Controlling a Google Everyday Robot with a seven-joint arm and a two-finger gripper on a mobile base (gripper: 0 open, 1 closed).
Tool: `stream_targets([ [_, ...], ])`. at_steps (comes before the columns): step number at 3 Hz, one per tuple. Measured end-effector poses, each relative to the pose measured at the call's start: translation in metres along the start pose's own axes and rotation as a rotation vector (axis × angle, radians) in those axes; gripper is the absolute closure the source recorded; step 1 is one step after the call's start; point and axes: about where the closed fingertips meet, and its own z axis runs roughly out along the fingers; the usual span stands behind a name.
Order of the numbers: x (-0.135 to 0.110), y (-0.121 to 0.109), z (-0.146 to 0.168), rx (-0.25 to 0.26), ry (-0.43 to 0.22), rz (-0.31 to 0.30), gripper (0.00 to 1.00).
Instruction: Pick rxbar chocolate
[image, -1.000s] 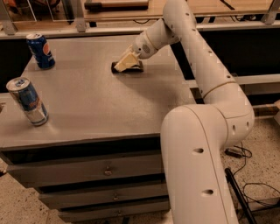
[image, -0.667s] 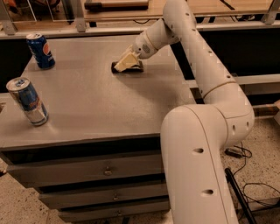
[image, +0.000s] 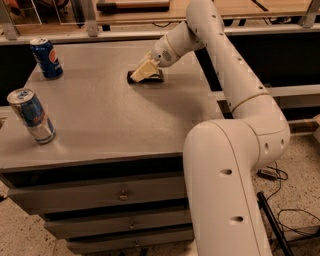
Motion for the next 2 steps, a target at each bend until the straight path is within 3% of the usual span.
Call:
stream_targets([
  [2,-0.0001,0.0,-0.0001,0.0,0.0,0.0,1.0],
])
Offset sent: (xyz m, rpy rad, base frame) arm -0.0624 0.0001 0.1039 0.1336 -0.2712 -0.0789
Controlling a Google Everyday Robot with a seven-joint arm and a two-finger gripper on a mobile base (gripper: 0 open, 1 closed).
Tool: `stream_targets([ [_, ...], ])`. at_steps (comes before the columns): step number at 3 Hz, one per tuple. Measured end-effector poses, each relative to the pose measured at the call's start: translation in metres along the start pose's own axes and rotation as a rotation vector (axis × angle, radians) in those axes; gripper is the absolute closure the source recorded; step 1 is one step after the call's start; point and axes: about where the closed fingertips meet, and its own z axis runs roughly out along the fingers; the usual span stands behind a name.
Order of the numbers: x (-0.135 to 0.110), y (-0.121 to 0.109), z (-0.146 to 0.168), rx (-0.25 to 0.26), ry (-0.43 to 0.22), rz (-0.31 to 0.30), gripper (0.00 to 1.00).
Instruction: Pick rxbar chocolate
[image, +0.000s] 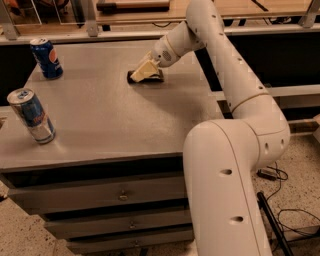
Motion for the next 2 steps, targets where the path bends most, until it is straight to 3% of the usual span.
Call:
stream_targets([
  [2,-0.0019,0.001,-0.0011,0.001,-0.001,-0.005,1.0],
])
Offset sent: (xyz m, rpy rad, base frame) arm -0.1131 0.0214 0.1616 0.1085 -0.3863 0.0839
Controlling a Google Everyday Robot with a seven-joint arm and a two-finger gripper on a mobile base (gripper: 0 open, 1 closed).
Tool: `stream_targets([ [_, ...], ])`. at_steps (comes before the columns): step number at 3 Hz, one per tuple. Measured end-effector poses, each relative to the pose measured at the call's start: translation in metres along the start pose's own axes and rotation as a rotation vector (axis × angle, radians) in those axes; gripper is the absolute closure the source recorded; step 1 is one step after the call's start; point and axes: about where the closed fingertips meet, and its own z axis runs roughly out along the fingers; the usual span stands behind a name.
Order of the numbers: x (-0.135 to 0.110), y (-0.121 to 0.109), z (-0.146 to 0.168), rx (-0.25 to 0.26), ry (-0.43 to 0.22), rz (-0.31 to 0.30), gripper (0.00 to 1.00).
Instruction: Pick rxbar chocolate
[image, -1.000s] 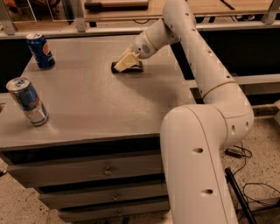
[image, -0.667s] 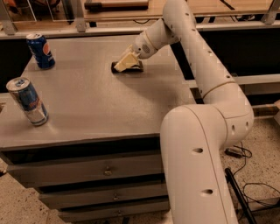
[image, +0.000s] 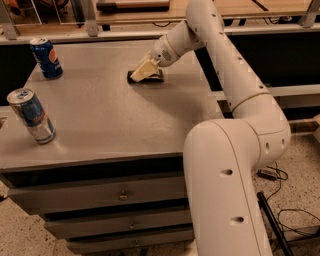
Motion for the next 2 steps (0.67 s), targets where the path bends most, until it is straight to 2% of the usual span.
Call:
stream_targets([
  [1,-0.004,0.002,-0.003,0.002,-0.003,-0.012,1.0],
  [2,-0.072,0.053,-0.046,0.041,-0.055,-0.196,1.0],
])
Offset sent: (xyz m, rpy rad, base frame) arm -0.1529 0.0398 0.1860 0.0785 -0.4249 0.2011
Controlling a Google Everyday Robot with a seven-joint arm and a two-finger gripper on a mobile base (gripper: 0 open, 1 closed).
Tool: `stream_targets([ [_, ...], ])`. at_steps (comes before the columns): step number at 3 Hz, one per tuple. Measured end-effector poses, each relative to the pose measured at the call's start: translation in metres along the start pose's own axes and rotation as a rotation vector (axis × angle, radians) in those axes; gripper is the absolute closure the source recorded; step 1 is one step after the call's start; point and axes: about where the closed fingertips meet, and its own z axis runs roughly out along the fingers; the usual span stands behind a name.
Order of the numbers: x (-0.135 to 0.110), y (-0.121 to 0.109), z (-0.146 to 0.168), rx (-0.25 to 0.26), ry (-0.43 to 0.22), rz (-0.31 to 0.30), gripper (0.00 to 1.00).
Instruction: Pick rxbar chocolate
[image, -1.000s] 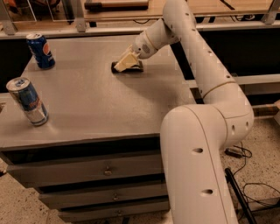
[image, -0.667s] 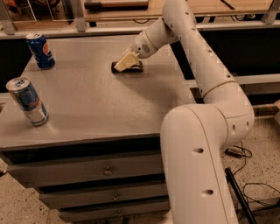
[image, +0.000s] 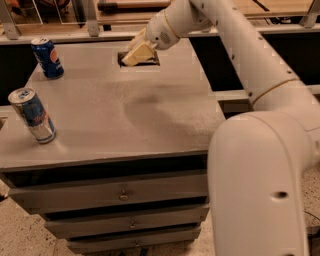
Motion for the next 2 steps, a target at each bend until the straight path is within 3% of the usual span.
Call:
stream_targets([
  [1,-0.0484,0.0462,-0.0178,0.01,-0.024,-0.105,1.0],
  [2,-0.0484,0.0462,-0.0178,0.01,-0.024,-0.105,1.0],
])
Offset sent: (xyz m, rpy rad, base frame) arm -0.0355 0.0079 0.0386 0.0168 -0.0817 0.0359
